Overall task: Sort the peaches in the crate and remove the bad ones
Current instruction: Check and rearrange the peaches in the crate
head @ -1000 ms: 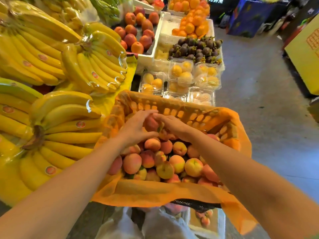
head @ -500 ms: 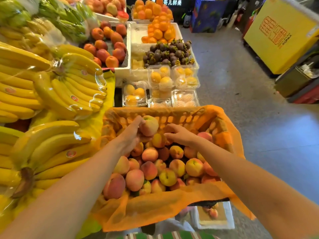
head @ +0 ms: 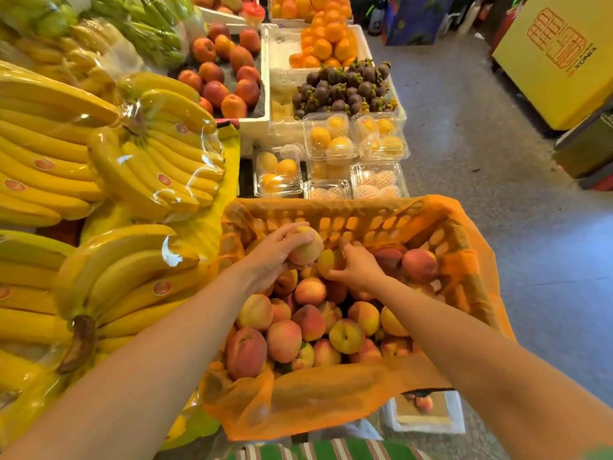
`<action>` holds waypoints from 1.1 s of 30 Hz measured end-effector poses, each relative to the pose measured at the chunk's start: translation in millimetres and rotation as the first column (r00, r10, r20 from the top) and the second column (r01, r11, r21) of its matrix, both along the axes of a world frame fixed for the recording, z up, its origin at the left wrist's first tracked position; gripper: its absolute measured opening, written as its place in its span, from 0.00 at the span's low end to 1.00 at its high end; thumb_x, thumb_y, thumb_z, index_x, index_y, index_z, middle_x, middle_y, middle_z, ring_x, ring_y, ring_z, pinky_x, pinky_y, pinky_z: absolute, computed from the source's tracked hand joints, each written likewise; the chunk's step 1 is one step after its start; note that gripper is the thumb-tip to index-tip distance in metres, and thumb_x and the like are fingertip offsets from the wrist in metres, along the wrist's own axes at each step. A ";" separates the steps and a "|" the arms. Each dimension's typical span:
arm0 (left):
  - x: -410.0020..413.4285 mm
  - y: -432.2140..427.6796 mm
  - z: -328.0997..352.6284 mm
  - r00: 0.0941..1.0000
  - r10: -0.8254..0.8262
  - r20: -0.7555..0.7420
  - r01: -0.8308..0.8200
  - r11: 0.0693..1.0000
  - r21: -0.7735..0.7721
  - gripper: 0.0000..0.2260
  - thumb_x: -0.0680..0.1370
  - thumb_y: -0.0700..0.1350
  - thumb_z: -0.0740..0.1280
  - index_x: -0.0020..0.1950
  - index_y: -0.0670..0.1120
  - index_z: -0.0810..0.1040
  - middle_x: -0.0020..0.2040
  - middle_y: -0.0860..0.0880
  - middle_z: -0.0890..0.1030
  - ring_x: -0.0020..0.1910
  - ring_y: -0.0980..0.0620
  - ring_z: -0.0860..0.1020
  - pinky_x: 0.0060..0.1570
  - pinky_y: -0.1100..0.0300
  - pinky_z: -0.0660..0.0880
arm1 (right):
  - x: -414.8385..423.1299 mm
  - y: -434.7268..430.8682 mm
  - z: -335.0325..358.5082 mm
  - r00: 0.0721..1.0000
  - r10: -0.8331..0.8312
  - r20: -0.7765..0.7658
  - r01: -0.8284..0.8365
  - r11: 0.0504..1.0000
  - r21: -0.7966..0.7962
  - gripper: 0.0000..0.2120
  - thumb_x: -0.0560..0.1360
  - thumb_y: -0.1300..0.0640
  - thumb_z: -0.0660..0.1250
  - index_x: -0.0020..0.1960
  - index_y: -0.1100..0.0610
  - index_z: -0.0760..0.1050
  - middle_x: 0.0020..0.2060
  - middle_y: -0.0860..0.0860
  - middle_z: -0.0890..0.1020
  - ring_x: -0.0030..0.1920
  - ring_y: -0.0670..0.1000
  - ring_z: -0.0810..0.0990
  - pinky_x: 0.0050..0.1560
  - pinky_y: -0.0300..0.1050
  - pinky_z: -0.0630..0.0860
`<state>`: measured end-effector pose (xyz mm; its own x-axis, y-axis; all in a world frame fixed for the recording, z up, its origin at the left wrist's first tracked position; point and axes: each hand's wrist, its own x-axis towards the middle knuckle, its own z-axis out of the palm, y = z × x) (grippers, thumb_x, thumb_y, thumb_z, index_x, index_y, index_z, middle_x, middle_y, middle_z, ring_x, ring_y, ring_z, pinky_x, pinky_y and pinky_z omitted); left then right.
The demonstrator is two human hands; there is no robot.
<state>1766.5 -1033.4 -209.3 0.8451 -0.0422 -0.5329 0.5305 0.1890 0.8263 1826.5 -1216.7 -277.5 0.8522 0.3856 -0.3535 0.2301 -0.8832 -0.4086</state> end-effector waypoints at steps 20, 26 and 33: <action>-6.3 -48.9 32.2 0.995 -0.051 -0.081 0.038 0.987 -0.153 0.09 0.77 0.48 0.67 0.54 0.45 0.77 0.52 0.43 0.80 0.47 0.46 0.79 0.44 0.58 0.81 | -25.5 -89.9 92.2 0.516 0.125 -0.847 0.702 0.505 0.502 0.29 0.72 0.49 0.71 0.70 0.56 0.69 0.64 0.58 0.77 0.60 0.55 0.76 0.62 0.50 0.73; -9.0 -48.5 32.1 0.991 -0.106 -0.076 0.093 0.983 -0.155 0.14 0.73 0.44 0.70 0.58 0.46 0.75 0.52 0.43 0.79 0.44 0.47 0.80 0.48 0.56 0.79 | -28.5 -102.8 99.7 0.656 0.116 -0.746 0.619 0.482 0.619 0.31 0.69 0.64 0.68 0.71 0.53 0.68 0.62 0.55 0.76 0.59 0.54 0.77 0.54 0.46 0.72; -4.6 -46.1 31.2 0.986 -0.145 -0.087 0.125 0.972 -0.200 0.31 0.67 0.48 0.68 0.69 0.40 0.68 0.64 0.35 0.74 0.51 0.40 0.80 0.54 0.50 0.78 | -35.7 -106.2 115.2 0.582 0.159 -0.797 0.673 0.456 0.582 0.29 0.71 0.54 0.72 0.69 0.59 0.69 0.58 0.59 0.79 0.54 0.56 0.82 0.40 0.39 0.80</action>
<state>1761.9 -1079.5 -178.1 0.7673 -0.2627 -0.5850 0.6402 0.2604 0.7228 1790.8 -1322.9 -162.3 0.5946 0.6206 -0.5111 -0.6468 -0.0083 -0.7626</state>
